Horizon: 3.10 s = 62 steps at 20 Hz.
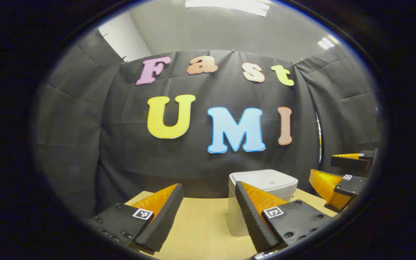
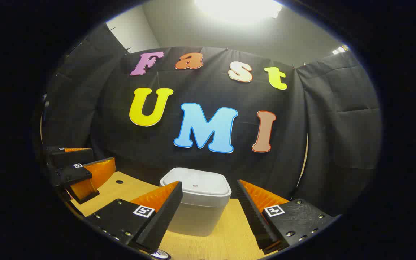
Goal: Press the lid of the desktop garbage bin to open it, pick up the crumpled paper on the desktop and throw it into the bin, then pick up the pop can on the desktop and drop it into the bin, and finally close the garbage bin lid.
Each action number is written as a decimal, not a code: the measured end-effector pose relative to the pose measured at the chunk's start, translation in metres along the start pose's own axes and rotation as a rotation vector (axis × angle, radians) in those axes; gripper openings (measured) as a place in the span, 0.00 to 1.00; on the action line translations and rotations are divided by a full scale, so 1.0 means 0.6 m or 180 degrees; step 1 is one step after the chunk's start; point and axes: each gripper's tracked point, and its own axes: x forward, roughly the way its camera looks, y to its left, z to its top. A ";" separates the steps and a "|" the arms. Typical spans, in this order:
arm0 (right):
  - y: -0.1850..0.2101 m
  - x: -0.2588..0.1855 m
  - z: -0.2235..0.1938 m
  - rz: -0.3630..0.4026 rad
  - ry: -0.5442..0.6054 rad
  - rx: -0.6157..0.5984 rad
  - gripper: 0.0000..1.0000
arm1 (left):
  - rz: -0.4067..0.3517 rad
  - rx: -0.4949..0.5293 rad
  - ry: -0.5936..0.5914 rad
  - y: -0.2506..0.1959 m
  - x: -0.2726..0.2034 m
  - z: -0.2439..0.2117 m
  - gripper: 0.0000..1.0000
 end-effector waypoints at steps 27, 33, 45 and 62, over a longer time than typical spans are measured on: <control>-0.011 0.023 -0.044 0.0075 0.0263 0.0120 0.35 | -0.0091 0.0049 0.0090 -0.038 0.006 -0.018 0.95; 0.000 0.036 -0.061 0.0188 0.0332 0.0139 0.00 | -0.0018 0.0088 0.0086 -0.031 0.004 -0.017 0.95; 0.027 0.169 -0.083 0.0417 0.0500 0.0487 0.00 | 0.0147 0.0070 0.0247 -0.001 0.004 -0.031 0.95; 0.030 0.229 -0.123 0.0552 0.0681 0.0625 0.01 | 0.0044 -0.0057 0.0334 -0.025 0.027 -0.054 0.95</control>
